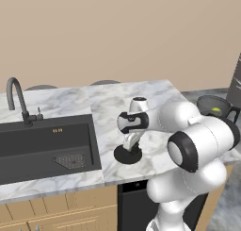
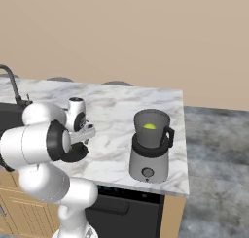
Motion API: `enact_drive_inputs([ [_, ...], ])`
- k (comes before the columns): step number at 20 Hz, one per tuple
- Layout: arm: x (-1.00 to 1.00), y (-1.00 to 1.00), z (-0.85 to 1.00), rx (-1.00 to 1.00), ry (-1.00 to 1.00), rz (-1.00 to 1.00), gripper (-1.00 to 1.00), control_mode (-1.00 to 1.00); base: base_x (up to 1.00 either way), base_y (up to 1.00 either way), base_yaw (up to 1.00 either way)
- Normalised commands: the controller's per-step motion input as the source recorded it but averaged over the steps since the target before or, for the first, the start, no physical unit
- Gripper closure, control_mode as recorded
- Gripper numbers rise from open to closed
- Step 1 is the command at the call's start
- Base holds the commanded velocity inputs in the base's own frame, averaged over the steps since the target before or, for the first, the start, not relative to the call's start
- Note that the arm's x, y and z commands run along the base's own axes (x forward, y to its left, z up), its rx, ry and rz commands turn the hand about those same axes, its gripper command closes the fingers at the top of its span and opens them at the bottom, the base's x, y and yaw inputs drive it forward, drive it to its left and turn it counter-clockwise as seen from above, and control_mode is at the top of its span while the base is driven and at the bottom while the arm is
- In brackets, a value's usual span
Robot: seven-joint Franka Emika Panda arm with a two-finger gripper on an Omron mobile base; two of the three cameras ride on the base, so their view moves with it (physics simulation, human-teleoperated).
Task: Open the blender lid, put the pear in the blender, close the lid, and start the blender.
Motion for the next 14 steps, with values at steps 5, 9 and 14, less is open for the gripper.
enact_drive_inputs([
  [5, 0.02, 0.00, -0.16, 0.00, 0.00, 0.00, -1.00, -1.00, 0.00, 0.00, 0.00],
  [9, 0.00, 0.00, -0.29, 0.00, 0.00, 0.00, -1.00, -1.00, 0.00, 0.00, 0.00],
  [14, 0.00, -0.05, -0.18, 0.01, 0.00, 0.00, 1.00, -1.00, 0.00, 0.00, 0.00],
])
